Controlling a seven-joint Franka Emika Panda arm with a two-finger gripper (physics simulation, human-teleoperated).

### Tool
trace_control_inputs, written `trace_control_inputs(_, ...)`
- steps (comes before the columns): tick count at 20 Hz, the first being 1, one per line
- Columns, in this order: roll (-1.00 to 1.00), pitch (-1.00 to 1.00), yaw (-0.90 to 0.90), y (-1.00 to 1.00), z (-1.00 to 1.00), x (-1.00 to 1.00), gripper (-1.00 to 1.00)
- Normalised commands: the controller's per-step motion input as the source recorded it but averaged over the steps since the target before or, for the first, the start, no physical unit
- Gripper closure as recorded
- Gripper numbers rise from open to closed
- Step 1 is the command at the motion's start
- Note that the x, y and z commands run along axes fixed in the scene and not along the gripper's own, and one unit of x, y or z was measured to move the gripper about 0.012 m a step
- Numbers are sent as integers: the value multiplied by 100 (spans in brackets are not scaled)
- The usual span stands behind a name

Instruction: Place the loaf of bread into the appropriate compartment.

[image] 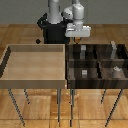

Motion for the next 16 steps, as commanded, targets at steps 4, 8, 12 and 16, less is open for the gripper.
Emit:
trace_control_inputs(4, 0, 0, 0, 0, 0, 75, 100)
trace_control_inputs(8, 0, 0, 0, 0, 0, 75, 100)
trace_control_inputs(12, 0, 0, 0, 0, 0, 100, 100)
trace_control_inputs(16, 0, 0, 0, 0, 0, 100, 100)
